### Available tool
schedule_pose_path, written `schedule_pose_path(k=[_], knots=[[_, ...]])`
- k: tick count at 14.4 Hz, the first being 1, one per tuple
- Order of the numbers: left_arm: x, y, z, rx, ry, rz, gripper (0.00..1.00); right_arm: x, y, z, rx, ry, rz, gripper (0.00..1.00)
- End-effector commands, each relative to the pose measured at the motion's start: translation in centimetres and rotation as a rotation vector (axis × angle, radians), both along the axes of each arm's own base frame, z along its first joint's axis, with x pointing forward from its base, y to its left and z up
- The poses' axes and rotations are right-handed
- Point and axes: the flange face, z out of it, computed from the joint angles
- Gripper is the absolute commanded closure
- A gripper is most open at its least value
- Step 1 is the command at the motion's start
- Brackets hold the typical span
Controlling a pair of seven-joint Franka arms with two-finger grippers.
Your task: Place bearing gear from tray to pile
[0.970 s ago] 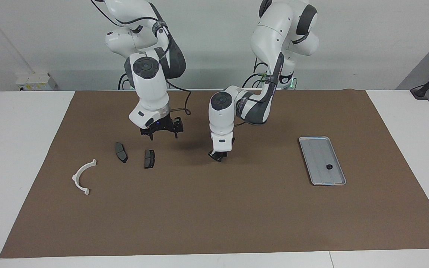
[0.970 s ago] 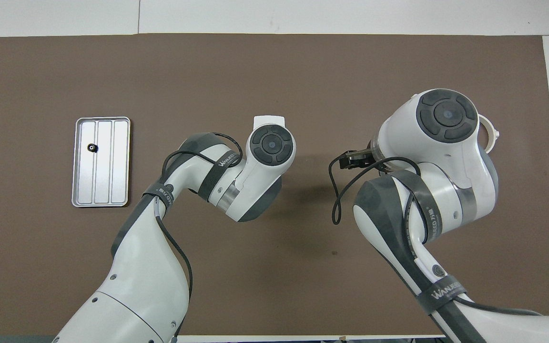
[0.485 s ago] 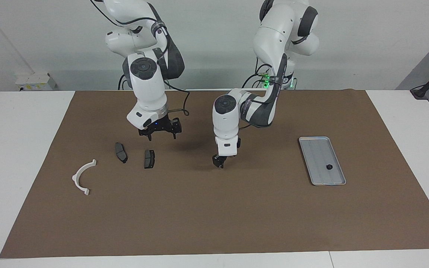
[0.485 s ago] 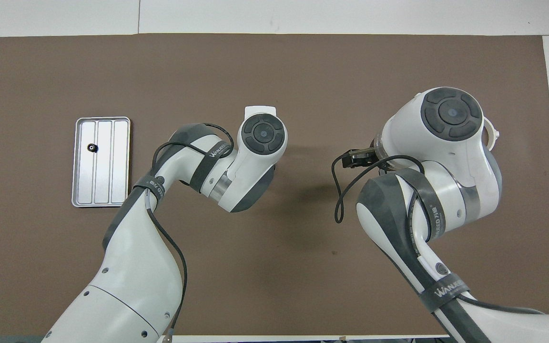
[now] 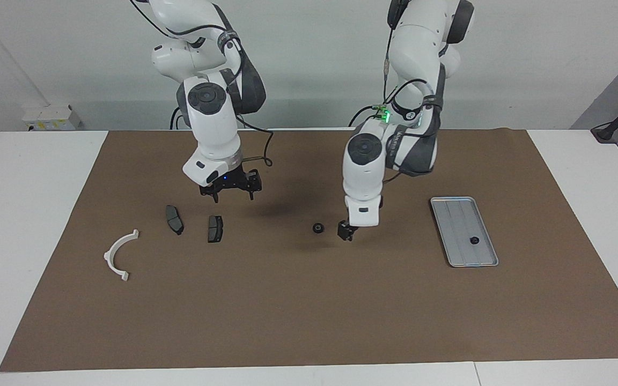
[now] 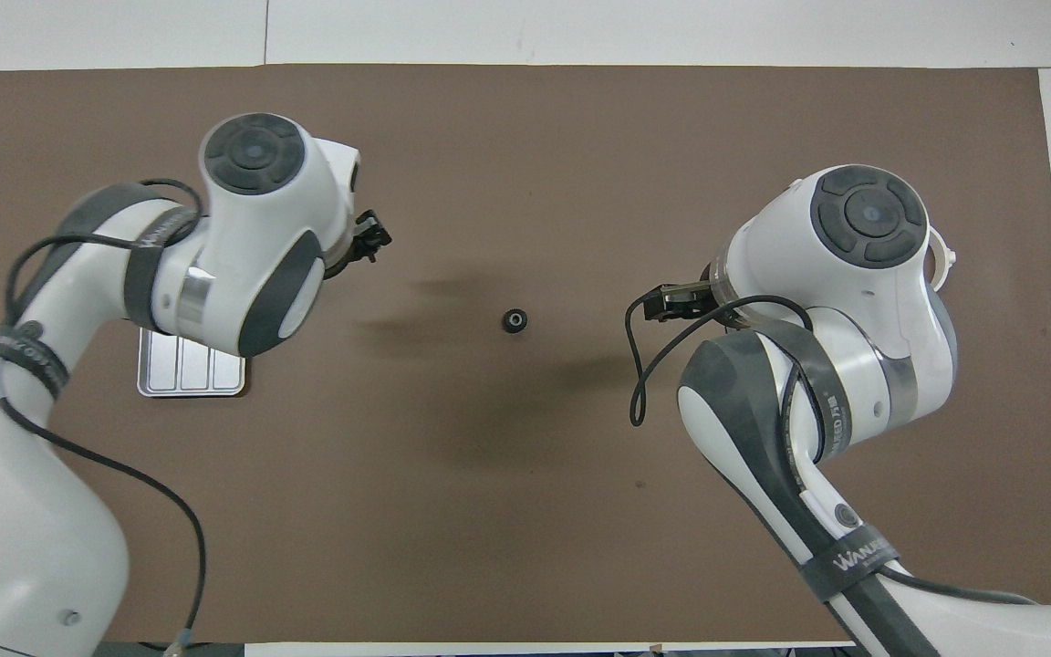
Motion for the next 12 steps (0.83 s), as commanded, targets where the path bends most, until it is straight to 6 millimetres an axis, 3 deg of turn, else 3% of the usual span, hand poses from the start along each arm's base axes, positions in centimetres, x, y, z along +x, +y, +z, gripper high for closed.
schedule_pose_path(k=[1,4,6,7,12], knots=[[-0.4,8.3,-0.4,-0.016,0.053,-0.123,0.00,0.2,4.9,0.7,0.029,-0.013,-0.046,0.00],[0.9,16.4,-1.2,-0.037,0.023,-0.255,0.04,-1.6,11.4,-1.3,0.030,-0.008,-0.105,0.00],[1.1,20.8,-2.1,-0.039,-0.026,-0.297,0.13,-2.3,13.9,-3.6,0.023,0.001,-0.115,0.00],[1.1,21.9,-2.3,-0.039,-0.032,-0.314,0.22,-2.4,15.0,-4.4,0.029,-0.007,-0.112,0.00],[2.1,22.5,-4.4,-0.035,-0.067,-0.331,0.37,-0.9,18.7,-7.4,0.032,-0.022,-0.111,0.00]])
